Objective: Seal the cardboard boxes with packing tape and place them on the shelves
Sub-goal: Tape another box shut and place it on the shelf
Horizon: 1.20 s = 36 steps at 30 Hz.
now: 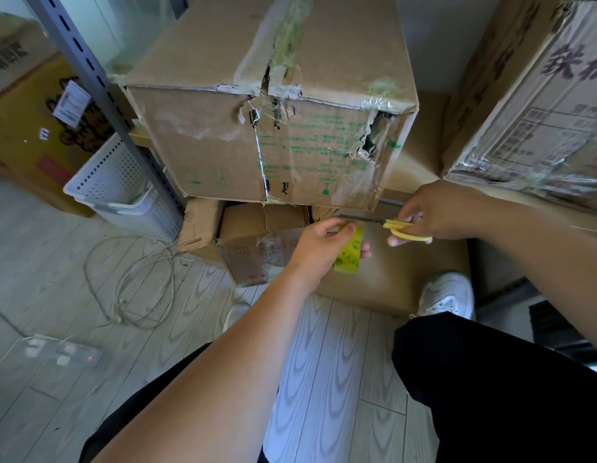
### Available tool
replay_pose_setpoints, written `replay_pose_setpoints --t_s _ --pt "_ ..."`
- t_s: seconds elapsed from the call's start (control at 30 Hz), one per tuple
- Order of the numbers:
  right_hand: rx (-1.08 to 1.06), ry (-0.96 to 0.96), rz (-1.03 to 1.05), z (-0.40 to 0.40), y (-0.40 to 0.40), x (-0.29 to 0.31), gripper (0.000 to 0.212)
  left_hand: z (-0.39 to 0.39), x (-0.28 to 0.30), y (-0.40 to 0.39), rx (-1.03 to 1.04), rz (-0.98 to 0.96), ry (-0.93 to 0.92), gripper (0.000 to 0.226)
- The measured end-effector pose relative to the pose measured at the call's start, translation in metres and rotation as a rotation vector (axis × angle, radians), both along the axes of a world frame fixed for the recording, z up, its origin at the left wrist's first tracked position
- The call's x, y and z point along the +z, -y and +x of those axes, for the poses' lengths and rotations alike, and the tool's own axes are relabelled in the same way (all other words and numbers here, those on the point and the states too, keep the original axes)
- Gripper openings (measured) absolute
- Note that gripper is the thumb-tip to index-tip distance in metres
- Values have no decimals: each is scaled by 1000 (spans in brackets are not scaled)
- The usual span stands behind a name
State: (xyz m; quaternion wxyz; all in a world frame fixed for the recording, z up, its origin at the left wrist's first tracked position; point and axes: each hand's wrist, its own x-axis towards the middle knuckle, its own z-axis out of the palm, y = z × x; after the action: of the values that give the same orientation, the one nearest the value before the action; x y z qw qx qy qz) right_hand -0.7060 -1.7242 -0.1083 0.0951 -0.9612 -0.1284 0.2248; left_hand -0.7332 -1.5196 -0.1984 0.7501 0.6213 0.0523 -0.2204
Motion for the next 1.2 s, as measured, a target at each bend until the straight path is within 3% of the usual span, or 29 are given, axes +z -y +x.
replay_pose_setpoints --t_s 0.07,0.23,0.4,0.57,0.73,0.87,1.03,1.2 --pt "25 26 -111 0 -1 -3 38 -3 1 -1 -42 57 -27 22" --pt "-4 9 -190 -7 3 -4 40 -20 -9 -3 -133 204 -234 29" --pt "53 -84 -48 -26 6 10 28 -19 2 -5 -59 187 -232 27" --pt "32 105 -121 -22 1 23 54 -18 10 -9 -35 175 -231 23" --pt "-17 170 -169 -15 -7 9 52 -16 8 -4 -30 179 -231 17" --pt "-190 87 -38 -14 -12 0 54 -12 11 -1 19 174 -232 14" --pt "-41 -95 -129 -32 1 9 34 -17 24 -3 72 160 -256 17" --pt "-236 175 -195 -38 22 34 32 -35 49 1 63 100 -239 24"
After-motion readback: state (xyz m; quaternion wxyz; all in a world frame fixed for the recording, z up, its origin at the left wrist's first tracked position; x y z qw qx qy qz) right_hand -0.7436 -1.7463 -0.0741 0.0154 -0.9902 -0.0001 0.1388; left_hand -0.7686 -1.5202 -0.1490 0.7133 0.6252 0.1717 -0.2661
